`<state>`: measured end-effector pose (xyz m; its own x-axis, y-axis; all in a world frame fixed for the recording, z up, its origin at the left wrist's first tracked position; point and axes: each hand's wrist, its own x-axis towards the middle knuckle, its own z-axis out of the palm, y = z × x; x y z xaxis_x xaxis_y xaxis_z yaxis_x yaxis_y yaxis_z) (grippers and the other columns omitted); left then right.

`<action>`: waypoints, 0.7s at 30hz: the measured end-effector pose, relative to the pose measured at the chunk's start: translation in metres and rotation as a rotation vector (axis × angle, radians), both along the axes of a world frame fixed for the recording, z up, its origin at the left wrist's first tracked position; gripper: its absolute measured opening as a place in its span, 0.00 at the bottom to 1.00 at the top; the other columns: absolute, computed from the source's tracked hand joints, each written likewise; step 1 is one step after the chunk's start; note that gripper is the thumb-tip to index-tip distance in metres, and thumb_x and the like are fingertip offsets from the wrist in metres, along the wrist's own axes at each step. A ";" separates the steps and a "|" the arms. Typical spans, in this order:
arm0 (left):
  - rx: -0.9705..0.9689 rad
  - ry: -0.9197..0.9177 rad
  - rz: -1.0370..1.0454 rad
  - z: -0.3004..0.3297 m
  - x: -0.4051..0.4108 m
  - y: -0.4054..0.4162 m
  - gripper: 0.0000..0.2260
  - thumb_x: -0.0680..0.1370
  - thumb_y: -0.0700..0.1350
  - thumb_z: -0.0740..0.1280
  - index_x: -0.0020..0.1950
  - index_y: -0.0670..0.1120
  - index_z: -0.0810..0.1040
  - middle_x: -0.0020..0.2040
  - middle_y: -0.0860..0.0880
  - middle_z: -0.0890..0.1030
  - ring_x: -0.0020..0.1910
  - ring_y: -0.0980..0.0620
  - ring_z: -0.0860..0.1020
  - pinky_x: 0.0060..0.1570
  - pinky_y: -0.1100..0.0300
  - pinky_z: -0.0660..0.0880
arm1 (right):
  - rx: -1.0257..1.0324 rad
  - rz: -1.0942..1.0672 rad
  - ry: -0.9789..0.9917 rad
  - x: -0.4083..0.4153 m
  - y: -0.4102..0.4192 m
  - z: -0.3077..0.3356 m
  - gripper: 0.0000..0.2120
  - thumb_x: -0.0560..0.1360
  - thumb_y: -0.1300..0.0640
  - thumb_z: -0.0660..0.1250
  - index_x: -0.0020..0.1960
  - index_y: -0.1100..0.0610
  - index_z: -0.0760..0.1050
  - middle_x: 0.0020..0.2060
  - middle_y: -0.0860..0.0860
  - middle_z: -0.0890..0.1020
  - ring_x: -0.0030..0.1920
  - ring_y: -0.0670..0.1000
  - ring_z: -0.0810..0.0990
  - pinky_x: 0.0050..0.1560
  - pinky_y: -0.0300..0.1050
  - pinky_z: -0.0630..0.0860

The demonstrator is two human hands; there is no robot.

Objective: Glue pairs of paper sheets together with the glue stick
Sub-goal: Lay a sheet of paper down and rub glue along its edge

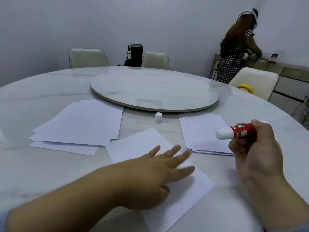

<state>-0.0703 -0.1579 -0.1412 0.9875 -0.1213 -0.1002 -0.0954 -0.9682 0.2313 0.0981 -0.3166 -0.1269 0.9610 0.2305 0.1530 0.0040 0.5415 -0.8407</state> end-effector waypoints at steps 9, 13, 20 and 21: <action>0.044 0.073 0.539 -0.001 -0.001 0.021 0.28 0.78 0.61 0.53 0.76 0.60 0.47 0.78 0.53 0.42 0.76 0.54 0.41 0.72 0.57 0.40 | -0.273 0.007 -0.284 -0.010 0.011 -0.007 0.10 0.78 0.52 0.65 0.39 0.54 0.78 0.26 0.44 0.76 0.28 0.41 0.72 0.29 0.32 0.70; -0.019 -0.124 0.548 -0.002 0.012 0.019 0.28 0.80 0.60 0.51 0.77 0.56 0.47 0.78 0.57 0.44 0.76 0.58 0.43 0.72 0.58 0.40 | -0.576 0.013 -0.627 -0.016 0.036 0.001 0.11 0.77 0.48 0.64 0.39 0.52 0.77 0.27 0.45 0.80 0.27 0.42 0.75 0.28 0.33 0.70; 0.057 -0.049 0.469 -0.021 0.026 0.016 0.26 0.81 0.57 0.48 0.78 0.55 0.43 0.78 0.56 0.42 0.76 0.58 0.41 0.74 0.52 0.38 | -0.896 0.073 -0.780 -0.003 0.079 -0.010 0.12 0.77 0.47 0.63 0.42 0.54 0.76 0.32 0.45 0.81 0.34 0.45 0.77 0.30 0.35 0.69; 0.056 -0.044 0.467 -0.022 0.026 0.016 0.26 0.81 0.57 0.48 0.77 0.55 0.43 0.78 0.56 0.42 0.76 0.58 0.41 0.74 0.51 0.39 | -0.896 0.085 -0.777 -0.001 0.081 -0.013 0.11 0.77 0.47 0.63 0.41 0.53 0.75 0.31 0.43 0.80 0.31 0.43 0.76 0.28 0.33 0.67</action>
